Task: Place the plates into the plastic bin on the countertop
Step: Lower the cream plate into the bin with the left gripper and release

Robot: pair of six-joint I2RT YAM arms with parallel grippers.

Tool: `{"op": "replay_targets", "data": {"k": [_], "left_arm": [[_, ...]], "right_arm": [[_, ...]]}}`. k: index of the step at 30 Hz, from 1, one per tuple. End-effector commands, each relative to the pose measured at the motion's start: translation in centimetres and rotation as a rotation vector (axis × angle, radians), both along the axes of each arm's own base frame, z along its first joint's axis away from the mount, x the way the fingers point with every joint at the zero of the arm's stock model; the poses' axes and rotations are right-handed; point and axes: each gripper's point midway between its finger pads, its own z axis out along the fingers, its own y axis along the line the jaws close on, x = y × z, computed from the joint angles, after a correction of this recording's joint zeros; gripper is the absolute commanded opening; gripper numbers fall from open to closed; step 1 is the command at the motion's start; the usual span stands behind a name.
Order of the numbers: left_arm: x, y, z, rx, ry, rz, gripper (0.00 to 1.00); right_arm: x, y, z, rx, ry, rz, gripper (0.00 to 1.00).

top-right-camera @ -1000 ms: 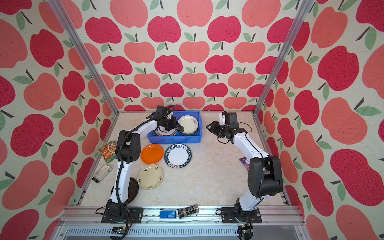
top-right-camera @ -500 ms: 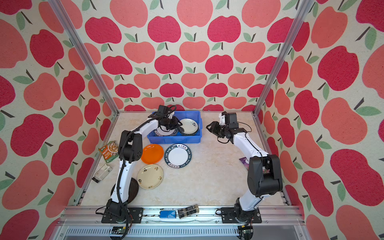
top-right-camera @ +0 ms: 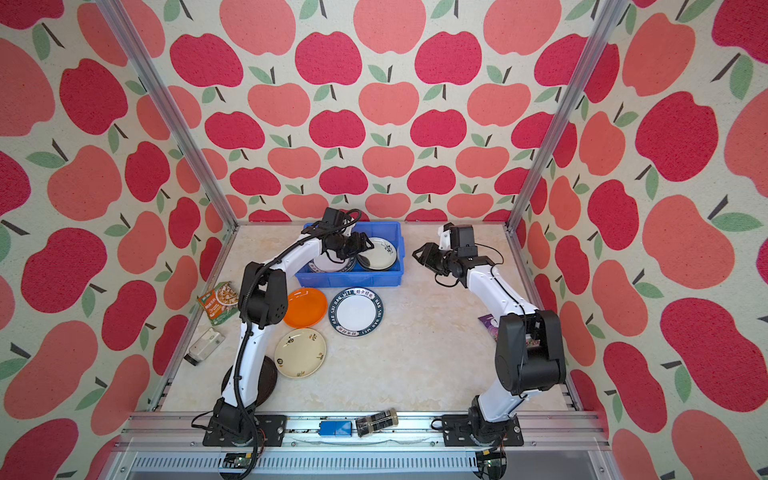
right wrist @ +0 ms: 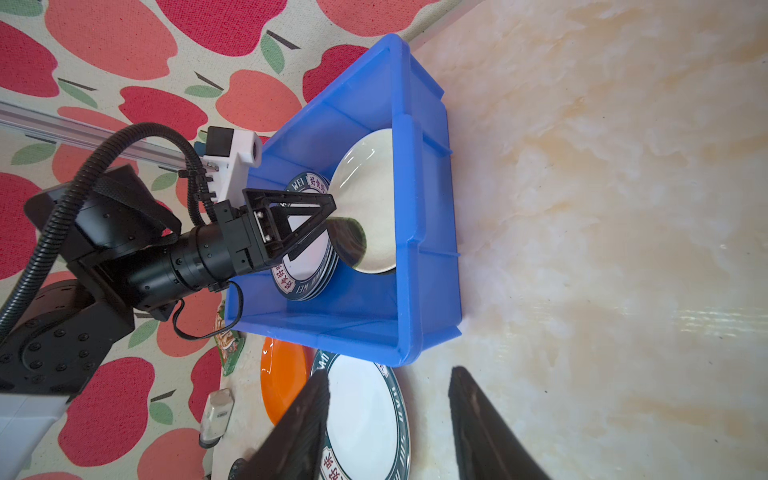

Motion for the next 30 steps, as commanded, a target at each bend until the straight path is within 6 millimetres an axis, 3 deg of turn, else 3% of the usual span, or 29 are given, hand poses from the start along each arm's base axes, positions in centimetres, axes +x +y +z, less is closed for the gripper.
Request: {"op": "replay_targets", "data": {"k": [1, 8, 16, 25, 30], "left_arm": [[0.3, 1.1, 4.1, 0.046, -0.082, 0.014, 0.89], [0.3, 1.5, 6.1, 0.082, -0.126, 0.008, 0.96], [0.1, 0.6, 5.6, 0.078, -0.12, -0.038, 0.97], [0.2, -2.0, 2.4, 0.053, -0.082, -0.083, 0.96], [0.2, -2.5, 0.3, 0.049, -0.047, -0.079, 0.95]], "right_arm": [[-0.4, -0.3, 1.1, 0.002, -0.027, -0.004, 0.5], [-0.5, 0.1, 1.7, 0.007, -0.045, 0.002, 0.5], [-0.2, 0.6, 1.8, 0.008, -0.041, 0.014, 0.5], [-0.2, 1.0, 1.2, 0.0, -0.021, 0.025, 0.47], [-0.5, 0.8, 0.3, -0.012, 0.0, 0.026, 0.46]]}}
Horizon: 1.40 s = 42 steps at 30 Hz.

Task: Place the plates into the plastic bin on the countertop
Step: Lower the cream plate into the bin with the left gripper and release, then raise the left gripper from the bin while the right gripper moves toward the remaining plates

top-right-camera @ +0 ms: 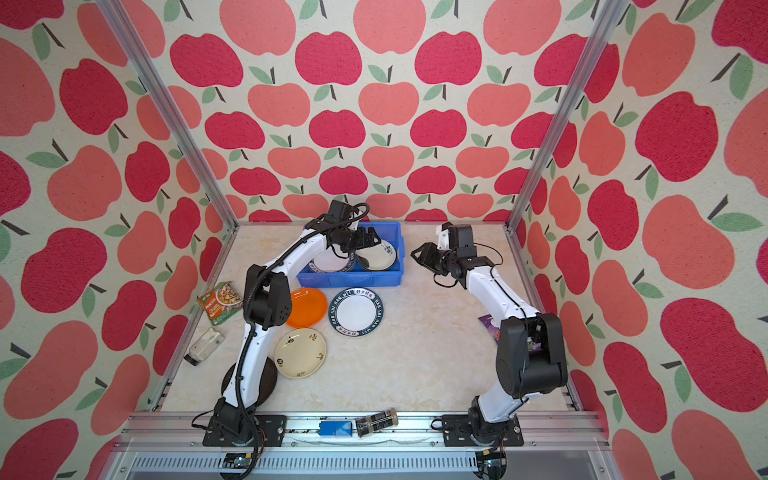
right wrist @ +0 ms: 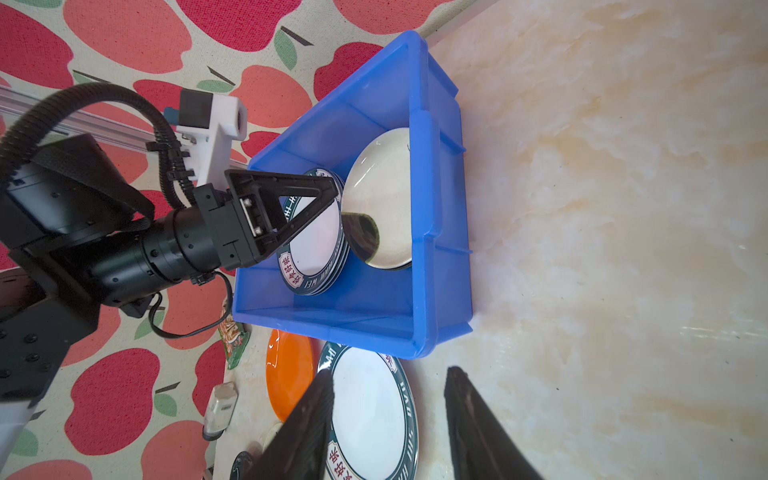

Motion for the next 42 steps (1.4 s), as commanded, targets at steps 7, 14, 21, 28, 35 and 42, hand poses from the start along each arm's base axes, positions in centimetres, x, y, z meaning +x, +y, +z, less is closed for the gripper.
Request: {"op": "replay_targets", "data": {"k": [7, 14, 21, 28, 35, 42], "left_arm": [[0.3, -0.7, -4.7, -0.018, 0.07, 0.003, 0.95], [1.0, -1.2, -4.6, -0.06, 0.069, 0.004, 0.94], [1.5, -1.1, 1.9, -0.076, -0.062, -0.021, 0.97], [-0.6, 0.6, 7.8, -0.041, -0.174, 0.008, 0.99], [-8.3, 4.5, 10.4, -0.087, -0.23, 0.062, 0.99], [-18.7, 7.7, 11.1, -0.116, -0.219, 0.065, 0.99]], "right_arm": [[-0.2, 0.2, -0.9, -0.022, 0.035, 0.012, 0.45], [-0.3, 0.2, -0.3, -0.033, 0.034, 0.015, 0.44], [-0.4, 1.2, 1.9, 0.003, -0.013, 0.047, 0.43], [-1.9, 3.3, 4.2, 0.038, -0.096, 0.127, 0.43], [-5.4, 5.7, 4.9, 0.054, -0.107, 0.188, 0.42], [-11.4, 6.9, 1.8, -0.013, -0.055, 0.254, 0.41]]}}
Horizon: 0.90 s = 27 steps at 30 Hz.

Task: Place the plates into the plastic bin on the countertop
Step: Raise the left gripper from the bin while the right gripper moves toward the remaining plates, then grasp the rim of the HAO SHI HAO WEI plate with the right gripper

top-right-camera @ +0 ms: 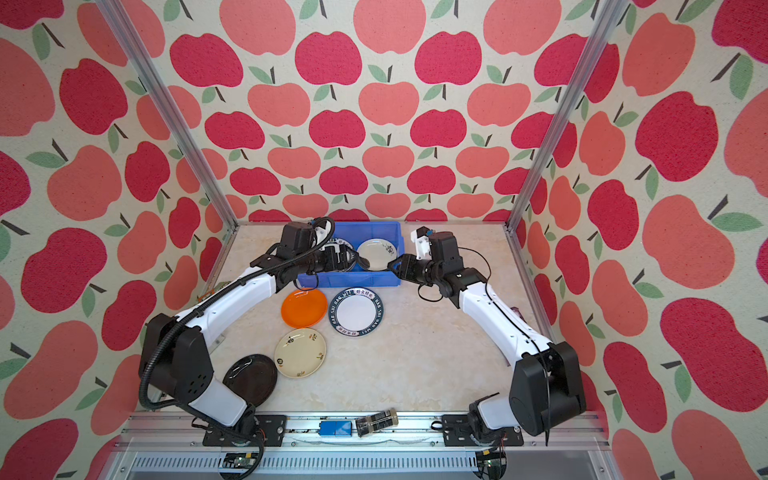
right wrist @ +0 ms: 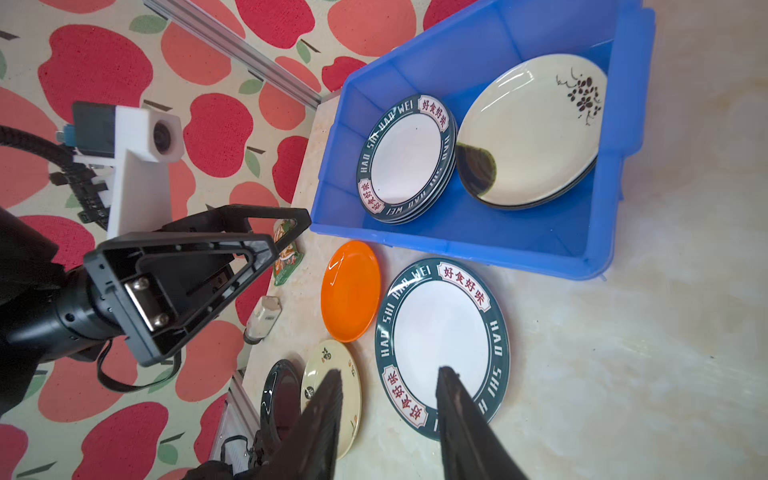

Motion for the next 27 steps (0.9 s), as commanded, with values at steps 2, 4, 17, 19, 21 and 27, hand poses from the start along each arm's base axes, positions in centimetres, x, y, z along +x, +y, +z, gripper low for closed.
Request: {"op": "replay_targets", "data": {"k": [2, 4, 17, 19, 21, 27], "left_arm": [[-4.5, 0.6, 0.3, -0.012, -0.022, -0.005, 0.99], [-6.4, 0.9, -0.3, 0.003, -0.016, -0.023, 0.99], [-8.7, 1.6, -3.4, -0.046, 0.04, -0.003, 0.99], [-8.8, 1.8, -3.5, -0.061, 0.041, 0.008, 0.99], [-8.9, 1.8, -3.5, -0.077, 0.044, 0.011, 0.99], [-8.8, 2.6, -4.0, -0.136, 0.072, 0.029, 0.99]], "right_arm": [[-3.7, -0.1, -3.7, -0.067, 0.067, 0.024, 0.41], [-5.3, 0.1, -5.7, -0.103, 0.098, 0.037, 0.41], [-7.2, 0.4, -13.4, -0.114, 0.246, -0.079, 0.38], [-6.9, 0.5, -14.1, -0.118, 0.25, -0.082, 0.4], [-6.5, 1.0, -14.8, -0.109, 0.251, -0.075, 0.44], [-5.4, 2.6, -16.6, -0.05, 0.283, -0.062, 0.44]]}}
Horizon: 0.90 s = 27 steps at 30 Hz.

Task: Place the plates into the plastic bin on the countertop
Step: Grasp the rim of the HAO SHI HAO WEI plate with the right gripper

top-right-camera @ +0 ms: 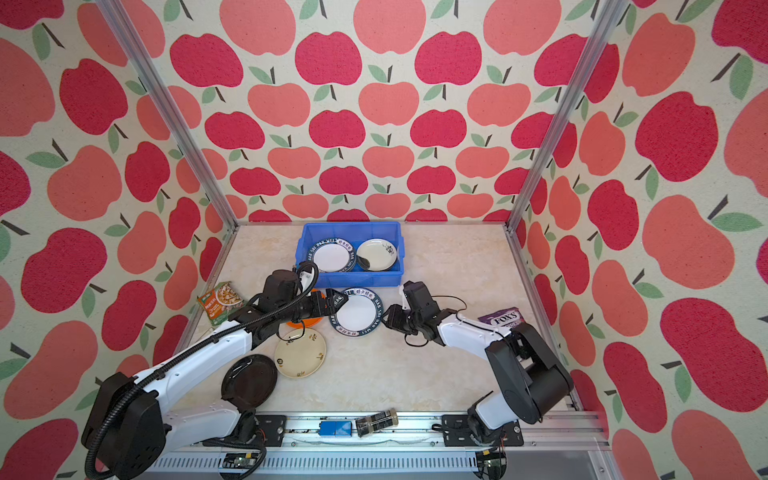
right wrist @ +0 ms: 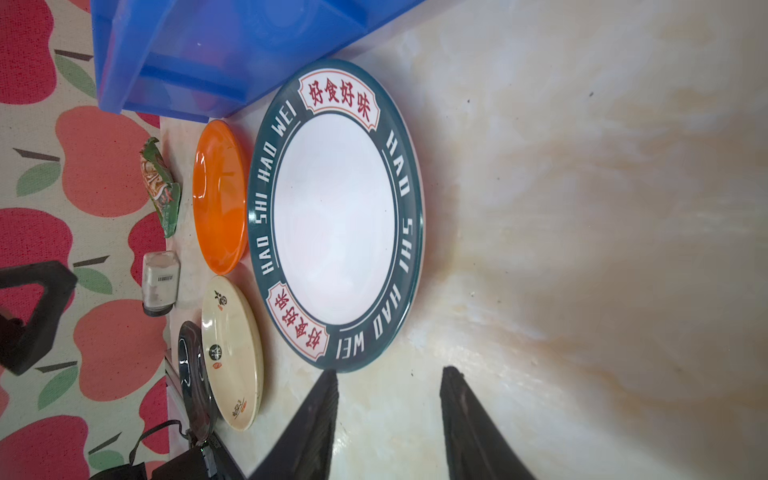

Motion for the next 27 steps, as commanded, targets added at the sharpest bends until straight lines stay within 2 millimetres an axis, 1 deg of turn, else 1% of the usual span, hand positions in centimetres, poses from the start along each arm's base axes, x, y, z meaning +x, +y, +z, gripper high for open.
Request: {"op": "replay_targets", "data": {"k": [1, 6, 13, 18, 24, 27], "left_arm": [[0.1, 0.0, 0.8, -0.067, -0.009, 0.004, 0.99], [0.3, 0.0, 0.5, -0.063, 0.006, 0.005, 0.99], [0.6, -0.1, -0.3, -0.068, 0.027, 0.014, 0.99], [0.6, -0.1, -0.7, -0.066, 0.038, 0.019, 0.99], [0.6, 0.2, -1.0, -0.064, 0.049, 0.028, 0.99], [0.4, 0.2, -1.2, -0.061, 0.059, 0.029, 0.99]], "right_arm": [[0.9, 1.2, -0.2, 0.078, -0.001, -0.01, 0.44], [1.2, 1.4, -1.7, 0.127, 0.029, -0.031, 0.41], [1.8, 1.6, -2.7, 0.147, 0.035, -0.033, 0.4], [2.3, 1.6, -3.7, 0.187, 0.061, -0.057, 0.35], [2.5, 1.7, -4.6, 0.229, 0.085, -0.068, 0.34], [2.5, 1.7, -4.9, 0.243, 0.094, -0.074, 0.31]]}}
